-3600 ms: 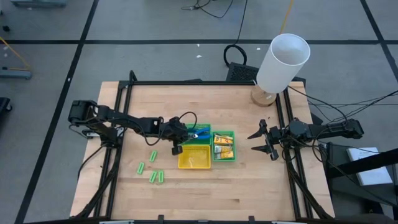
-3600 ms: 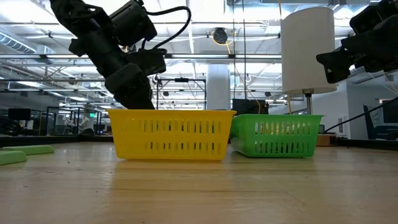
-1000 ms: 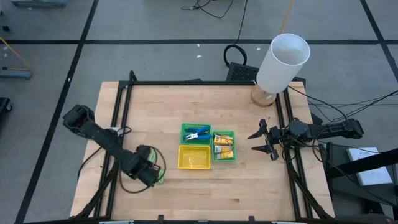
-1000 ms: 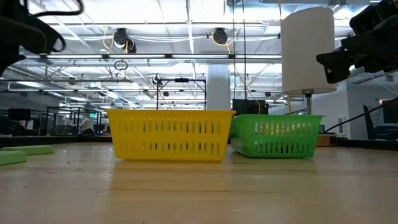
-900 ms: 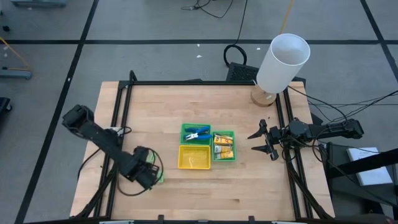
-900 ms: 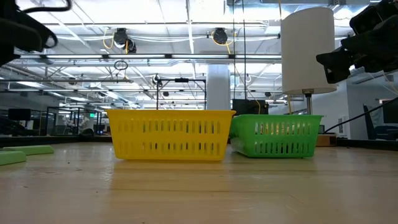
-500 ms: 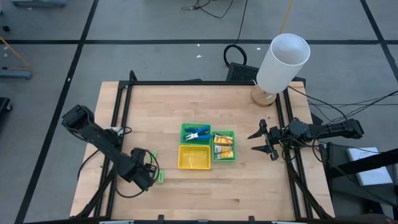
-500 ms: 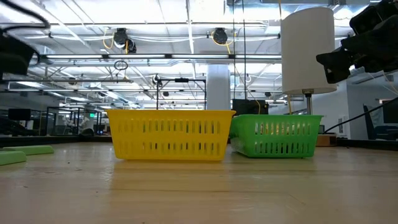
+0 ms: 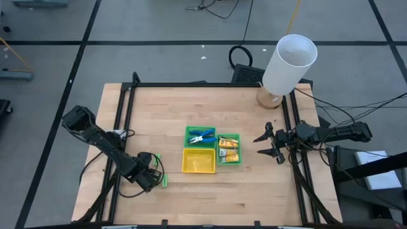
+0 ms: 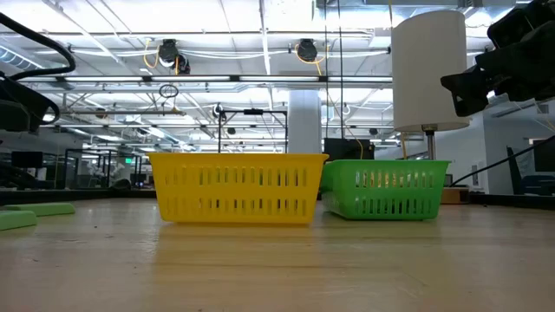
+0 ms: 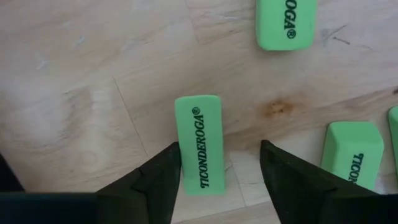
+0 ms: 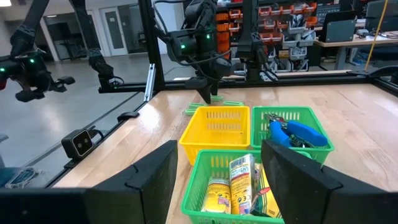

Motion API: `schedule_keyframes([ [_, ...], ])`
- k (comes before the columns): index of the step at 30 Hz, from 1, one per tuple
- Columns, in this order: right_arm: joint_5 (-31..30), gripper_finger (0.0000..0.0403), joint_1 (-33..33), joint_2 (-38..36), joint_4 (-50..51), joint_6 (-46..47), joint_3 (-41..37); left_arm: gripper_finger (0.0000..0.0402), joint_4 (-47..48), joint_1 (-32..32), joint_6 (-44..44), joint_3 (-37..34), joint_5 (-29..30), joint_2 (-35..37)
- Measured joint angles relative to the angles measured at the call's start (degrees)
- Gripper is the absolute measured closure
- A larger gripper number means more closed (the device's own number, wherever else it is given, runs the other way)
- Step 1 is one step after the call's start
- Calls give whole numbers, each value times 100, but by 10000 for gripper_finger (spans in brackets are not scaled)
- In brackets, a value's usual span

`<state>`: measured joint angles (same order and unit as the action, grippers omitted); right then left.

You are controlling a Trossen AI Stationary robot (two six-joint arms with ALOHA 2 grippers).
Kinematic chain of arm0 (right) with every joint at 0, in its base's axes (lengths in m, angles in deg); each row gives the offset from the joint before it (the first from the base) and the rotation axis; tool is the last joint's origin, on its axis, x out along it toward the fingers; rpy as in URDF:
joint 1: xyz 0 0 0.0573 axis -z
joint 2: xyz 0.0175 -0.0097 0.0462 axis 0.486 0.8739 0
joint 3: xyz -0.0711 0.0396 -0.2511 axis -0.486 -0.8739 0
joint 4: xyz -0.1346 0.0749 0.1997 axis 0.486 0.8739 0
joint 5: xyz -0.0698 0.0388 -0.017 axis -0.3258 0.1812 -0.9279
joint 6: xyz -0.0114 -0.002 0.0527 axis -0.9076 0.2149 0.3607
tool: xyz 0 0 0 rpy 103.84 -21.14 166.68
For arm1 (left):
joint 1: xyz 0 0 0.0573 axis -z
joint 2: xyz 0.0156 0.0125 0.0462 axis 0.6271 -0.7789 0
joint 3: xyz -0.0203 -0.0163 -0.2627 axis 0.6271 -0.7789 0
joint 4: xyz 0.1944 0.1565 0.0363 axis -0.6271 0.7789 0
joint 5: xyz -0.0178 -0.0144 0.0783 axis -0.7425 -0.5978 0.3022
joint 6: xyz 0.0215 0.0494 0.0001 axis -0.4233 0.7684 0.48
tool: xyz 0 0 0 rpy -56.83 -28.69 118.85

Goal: Pick & Place School Supplies
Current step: Put the green eraser into the yellow bin

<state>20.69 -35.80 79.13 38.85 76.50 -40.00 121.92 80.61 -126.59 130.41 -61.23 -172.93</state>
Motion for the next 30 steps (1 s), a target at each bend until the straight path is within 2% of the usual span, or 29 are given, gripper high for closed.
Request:
schedule_keyframes([
  [14,0,177,0,0,0,2,-1,300,0,-126,359,1,102,104],
  [17,0,177,1,0,1,2,-1,306,0,-126,354,1,134,105],
  [25,0,177,1,0,2,1,0,285,7,-126,421,4,135,101],
  [30,0,177,1,0,2,0,-1,312,78,-124,397,-6,239,308],
])
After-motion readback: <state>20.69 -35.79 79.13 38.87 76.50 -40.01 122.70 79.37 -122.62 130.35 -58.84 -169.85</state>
